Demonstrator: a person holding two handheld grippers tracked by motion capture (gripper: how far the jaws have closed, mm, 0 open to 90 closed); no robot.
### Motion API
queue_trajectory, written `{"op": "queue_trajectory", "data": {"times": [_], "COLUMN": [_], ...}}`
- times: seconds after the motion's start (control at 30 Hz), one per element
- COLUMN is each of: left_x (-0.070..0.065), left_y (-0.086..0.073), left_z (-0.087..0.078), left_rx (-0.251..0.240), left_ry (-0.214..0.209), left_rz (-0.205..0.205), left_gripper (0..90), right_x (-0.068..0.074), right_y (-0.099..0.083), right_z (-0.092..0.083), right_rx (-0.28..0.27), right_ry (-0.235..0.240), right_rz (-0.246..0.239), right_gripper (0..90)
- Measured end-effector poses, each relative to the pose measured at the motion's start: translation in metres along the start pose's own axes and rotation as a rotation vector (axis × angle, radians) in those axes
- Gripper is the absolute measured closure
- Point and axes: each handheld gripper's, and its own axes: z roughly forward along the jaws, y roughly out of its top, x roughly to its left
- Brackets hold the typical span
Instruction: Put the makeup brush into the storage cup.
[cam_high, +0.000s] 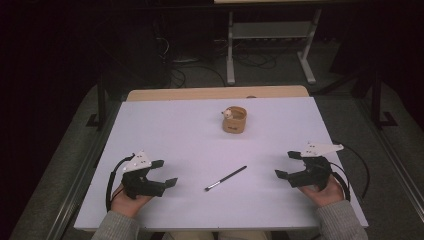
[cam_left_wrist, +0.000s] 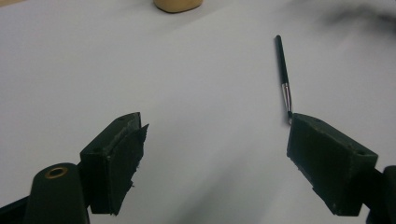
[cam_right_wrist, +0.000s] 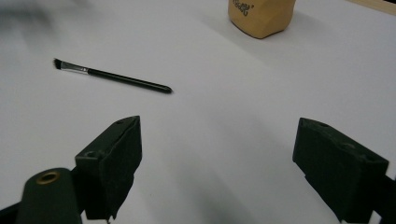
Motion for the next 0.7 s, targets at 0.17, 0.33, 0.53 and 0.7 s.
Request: {"op": "queue_trajectory", "data": {"times": [0.17, 0.33, 0.53, 0.7], "left_x": [-0.0009, -0.0025, -0.0036, -0.0061], "left_y": [0.0016, 0.0014, 0.0017, 0.0034], "left_z": [0.0013, 0.0005, 0.0006, -0.0005], "left_rx": [-0.003, -0.001, -0.004, -0.003], "left_ry": [-0.007, -0.011, -0.017, -0.013], "left_rz": [0.004, 0.002, -0.002, 0.014], "left_gripper": [18.2, 18.2, 18.2, 18.8], "right_x": [-0.0003, -0.0001, 0.0004, 0.0003], "right_y": [-0.0008, -0.0005, -0.0004, -0.0002], "right_z": [-0.0004, -0.0015, -0.0019, -0.003], "right_rx": [-0.001, -0.006, -0.008, -0.011], "right_ry": [0.0, -0.002, -0.003, -0.009], "right_rz": [-0.005, 0.003, 0.006, 0.008], "right_gripper": [14.5, 14.5, 14.6, 14.5]}}
